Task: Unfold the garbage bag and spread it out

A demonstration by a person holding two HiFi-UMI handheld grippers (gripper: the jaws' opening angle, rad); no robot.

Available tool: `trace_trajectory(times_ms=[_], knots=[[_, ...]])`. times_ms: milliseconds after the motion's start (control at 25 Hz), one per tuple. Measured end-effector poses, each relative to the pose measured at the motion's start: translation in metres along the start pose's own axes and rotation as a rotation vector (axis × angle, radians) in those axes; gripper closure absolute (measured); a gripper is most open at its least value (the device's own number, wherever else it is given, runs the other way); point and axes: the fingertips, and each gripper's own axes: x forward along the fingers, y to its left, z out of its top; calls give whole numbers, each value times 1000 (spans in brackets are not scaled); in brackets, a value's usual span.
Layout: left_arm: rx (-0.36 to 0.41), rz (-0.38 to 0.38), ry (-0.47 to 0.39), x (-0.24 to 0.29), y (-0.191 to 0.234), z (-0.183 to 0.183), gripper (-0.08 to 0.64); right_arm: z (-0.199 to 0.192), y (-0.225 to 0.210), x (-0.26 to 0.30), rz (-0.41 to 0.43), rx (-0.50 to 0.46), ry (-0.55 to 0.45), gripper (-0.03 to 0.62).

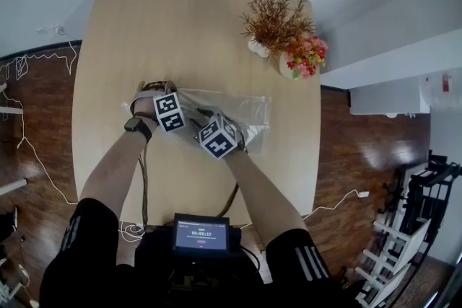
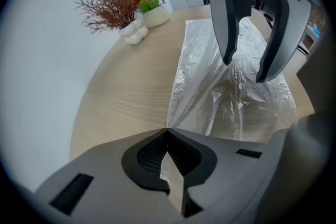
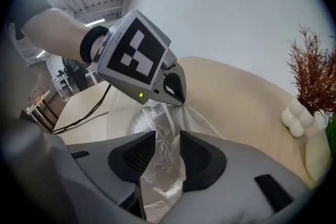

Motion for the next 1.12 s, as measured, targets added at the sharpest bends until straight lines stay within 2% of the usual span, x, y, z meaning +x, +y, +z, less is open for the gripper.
trace_trajectory(times_ms=[280,440,560,720,840,920,1120], knots=[[-8,11,-17,-1,2,-1,563,-24,4,26,23,-36,129,407],[-17,21,-26,-2,3,-3,559,-25,6,29,22,-41,146,403],[-34,31,-33,-8,9,-6,518,-24,6,30,23,-44,146,400],[-109,24,-103,-37,22,-3,443,-26,5,30,31,-37,152,401],[-168,-30,-196,-75,28,6,390,-26,6,30,31,-40,155,402],[-170,-46,-226,-94,29,7,382,-26,6,30,29,-41,159,401],[-191,5,-239,-122,44,-9,379,-26,5,30,30,-40,164,400]])
